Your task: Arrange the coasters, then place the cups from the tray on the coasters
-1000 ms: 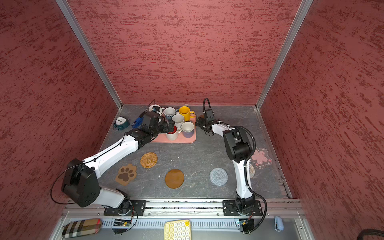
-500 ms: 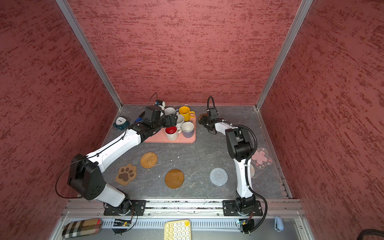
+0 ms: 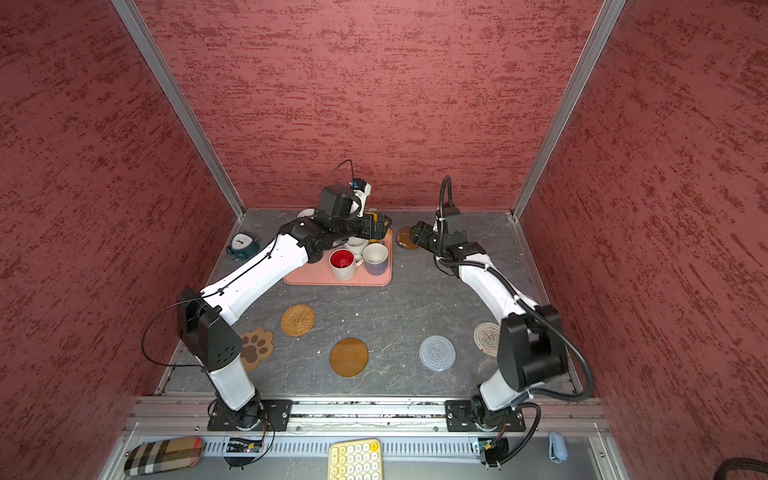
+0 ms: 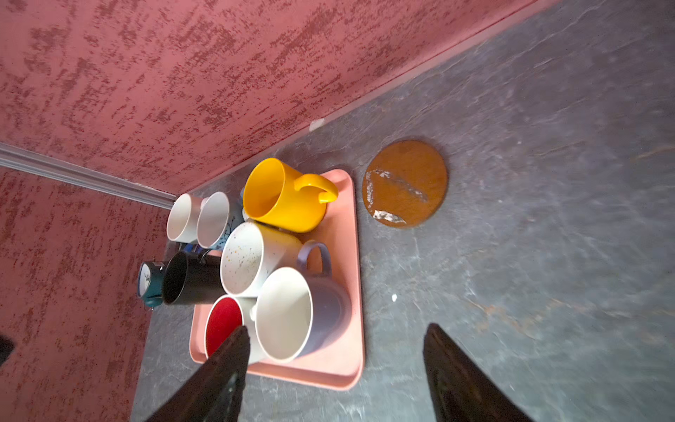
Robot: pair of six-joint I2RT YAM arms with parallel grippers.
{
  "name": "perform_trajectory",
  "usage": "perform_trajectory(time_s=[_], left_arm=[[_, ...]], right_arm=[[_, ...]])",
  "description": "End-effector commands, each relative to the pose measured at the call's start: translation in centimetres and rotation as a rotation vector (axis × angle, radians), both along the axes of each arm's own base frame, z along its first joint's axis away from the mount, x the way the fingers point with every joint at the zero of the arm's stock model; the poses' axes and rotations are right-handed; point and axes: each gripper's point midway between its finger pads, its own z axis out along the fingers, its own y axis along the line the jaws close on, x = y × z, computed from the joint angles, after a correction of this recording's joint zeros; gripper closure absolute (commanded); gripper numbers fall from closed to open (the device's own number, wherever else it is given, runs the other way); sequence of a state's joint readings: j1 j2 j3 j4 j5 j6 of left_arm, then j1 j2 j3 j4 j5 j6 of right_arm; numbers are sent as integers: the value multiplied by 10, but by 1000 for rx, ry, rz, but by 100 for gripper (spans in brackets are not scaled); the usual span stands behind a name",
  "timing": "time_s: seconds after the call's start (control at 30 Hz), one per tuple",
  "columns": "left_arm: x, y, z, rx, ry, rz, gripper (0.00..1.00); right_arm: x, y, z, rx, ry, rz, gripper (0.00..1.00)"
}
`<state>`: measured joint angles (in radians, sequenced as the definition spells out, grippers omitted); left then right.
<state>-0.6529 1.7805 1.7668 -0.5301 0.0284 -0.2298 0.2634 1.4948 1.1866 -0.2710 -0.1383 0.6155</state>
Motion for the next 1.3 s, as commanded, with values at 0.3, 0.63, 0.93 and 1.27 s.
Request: perform_trajectory(time_s=[0.3, 0.63, 0.93, 1.27], left_arm=[[-87, -6, -63, 131, 233, -26, 1], [-132, 26, -75, 216, 297, 71, 1], [-147, 79, -76, 153, 250, 333, 1], [-153, 125, -83, 236, 192, 429, 1]], right_arm=[[-129, -18, -52, 50, 97, 71, 32], [-178, -27, -99, 136, 228, -14, 30], [-207, -24, -136, 178, 360, -22, 30], [-247, -23, -175, 116, 540, -34, 31]])
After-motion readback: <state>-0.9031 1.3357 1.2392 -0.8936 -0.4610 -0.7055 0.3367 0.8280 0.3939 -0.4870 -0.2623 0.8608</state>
